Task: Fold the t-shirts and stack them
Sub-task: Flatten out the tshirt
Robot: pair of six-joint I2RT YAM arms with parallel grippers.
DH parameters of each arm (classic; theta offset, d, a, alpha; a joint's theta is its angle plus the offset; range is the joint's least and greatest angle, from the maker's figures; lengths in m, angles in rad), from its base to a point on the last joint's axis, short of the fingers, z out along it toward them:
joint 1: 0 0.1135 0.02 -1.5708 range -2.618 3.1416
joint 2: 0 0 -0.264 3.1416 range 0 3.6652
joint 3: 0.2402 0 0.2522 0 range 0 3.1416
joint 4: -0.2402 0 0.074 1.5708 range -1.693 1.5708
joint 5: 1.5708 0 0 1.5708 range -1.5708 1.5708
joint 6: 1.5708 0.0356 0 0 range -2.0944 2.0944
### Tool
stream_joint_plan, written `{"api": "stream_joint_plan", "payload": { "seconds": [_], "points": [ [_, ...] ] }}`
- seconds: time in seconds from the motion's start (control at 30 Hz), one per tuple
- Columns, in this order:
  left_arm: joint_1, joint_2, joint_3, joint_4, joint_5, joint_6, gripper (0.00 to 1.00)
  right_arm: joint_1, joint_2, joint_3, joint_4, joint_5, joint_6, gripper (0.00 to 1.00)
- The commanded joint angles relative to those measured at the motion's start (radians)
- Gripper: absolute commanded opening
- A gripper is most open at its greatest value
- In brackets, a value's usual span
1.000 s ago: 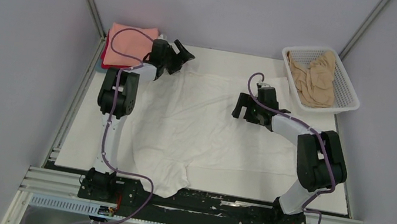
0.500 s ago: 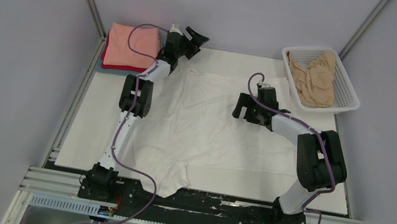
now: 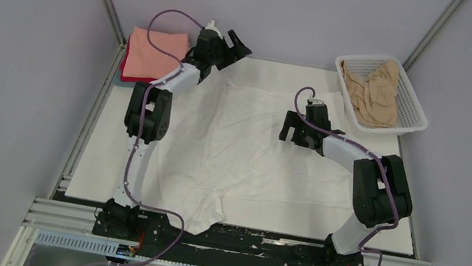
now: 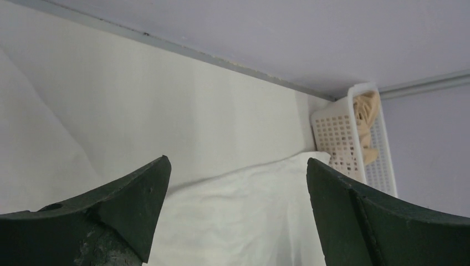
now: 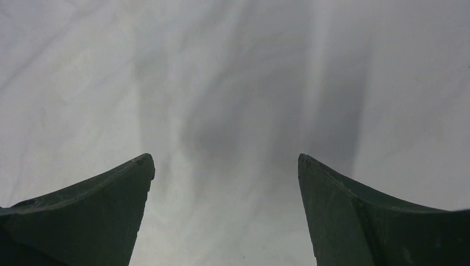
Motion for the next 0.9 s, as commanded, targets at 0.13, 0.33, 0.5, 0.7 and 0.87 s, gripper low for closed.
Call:
{"api": "stream_joint_plan", "payload": {
  "seconds": [0.13,0.33,0.5,0.7,0.87],
  "points": [
    [-0.048,-0.613,-0.536,-0.115,-0.045,0.240,1.00,0.016,-0.168,-0.026,-0.050,0.138,0.006,1.00],
    [-0.137,-0.964,-0.924,-0.379,-0.311,0.256,1.00,0.010,-0.375,-0.169,-0.077,0.204,0.075,1.00],
    [-0.157,-1.205,-1.246,-0.371,-0.250,0.162,1.00,0.000,-0.462,-0.264,-0.094,0.098,0.103,1.00],
    [-0.177,-1.502,-1.536,-0.349,-0.207,0.078,1.00,-0.016,-0.553,-0.360,-0.110,0.133,0.164,1.00],
    [-0.178,-1.508,-1.653,-0.348,-0.282,0.025,1.00,-0.076,-0.485,-0.386,-0.107,0.070,0.171,1.00]
  ]
}}
